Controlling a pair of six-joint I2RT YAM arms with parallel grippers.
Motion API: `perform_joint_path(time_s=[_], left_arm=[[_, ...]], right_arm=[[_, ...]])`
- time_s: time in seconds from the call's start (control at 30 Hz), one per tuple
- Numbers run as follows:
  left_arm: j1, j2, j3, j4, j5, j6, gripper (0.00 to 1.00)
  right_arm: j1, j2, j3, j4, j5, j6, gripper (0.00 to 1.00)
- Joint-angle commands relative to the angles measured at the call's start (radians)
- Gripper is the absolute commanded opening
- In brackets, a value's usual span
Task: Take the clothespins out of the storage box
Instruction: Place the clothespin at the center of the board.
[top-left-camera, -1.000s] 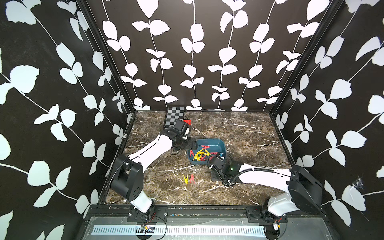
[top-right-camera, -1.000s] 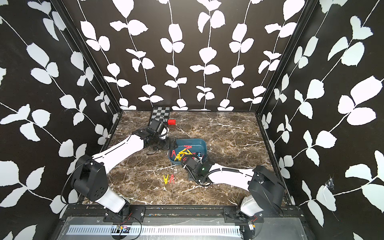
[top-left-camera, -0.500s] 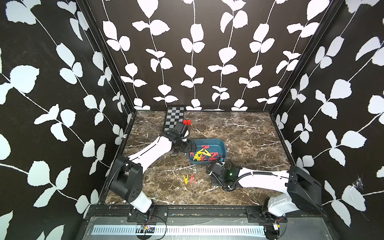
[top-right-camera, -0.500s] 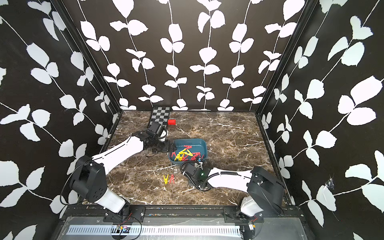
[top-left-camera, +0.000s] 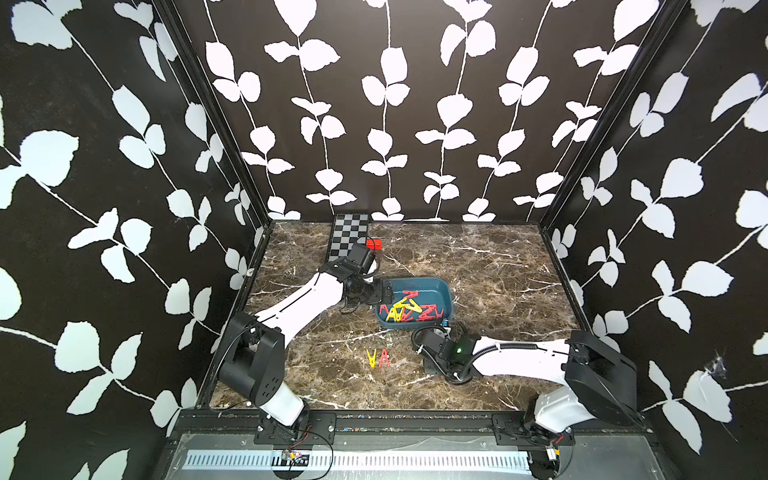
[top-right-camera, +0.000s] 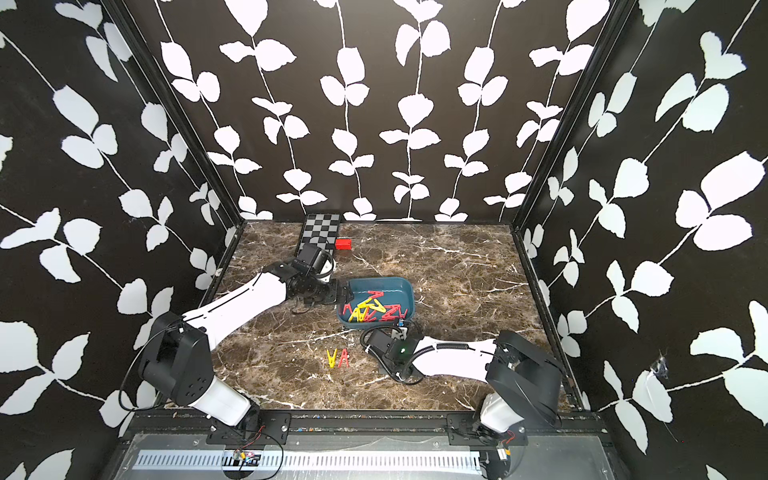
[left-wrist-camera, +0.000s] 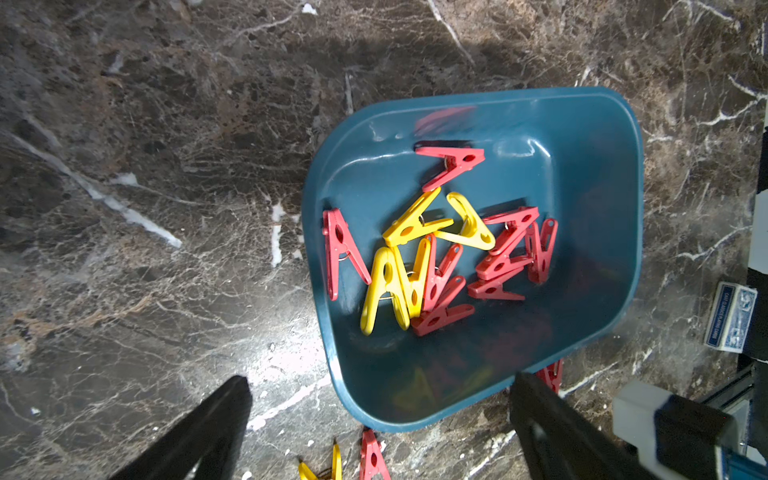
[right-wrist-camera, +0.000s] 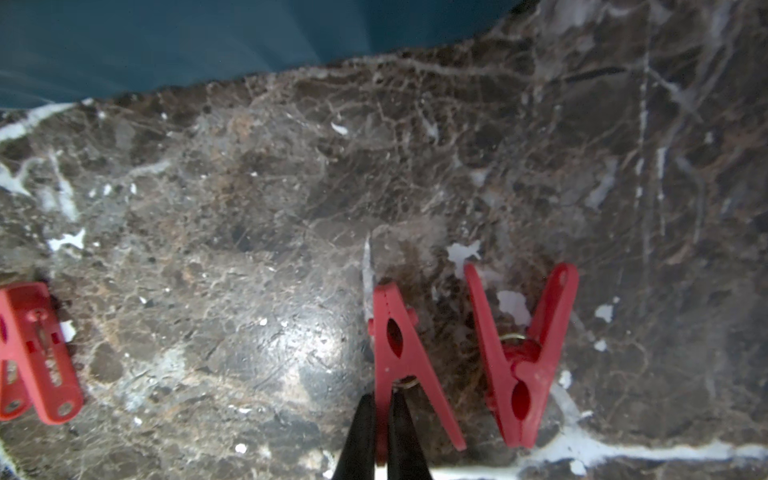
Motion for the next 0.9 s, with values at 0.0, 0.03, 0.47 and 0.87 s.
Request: perform_joint_path(time_s=[0.0,0.03,0.47,0.87], left_arm=[[0.005,-0.038,-0.015,-0.02,0.006,-0.002,0.99],[0.006,-0.038,-0.015,-0.017,0.009,-0.003,0.99],[0.005,-0.046,-0.01,-0.021,0.002,-0.003,0.99],[0.003,-0.024,0.023,-0.037,-0.002,-0.015,0.95]], right_arm=[[0.01,0.008,-0.008,-0.003,0.008,0.044,0.09],[0.008,0.009,-0.007,-0.002,0.005,0.042,0.1],[0.01,-0.042,0.034,-0.058,0.028,0.002,0.34],[-0.044,-0.194,0.127,-0.131,0.102,-0.167,0.56]])
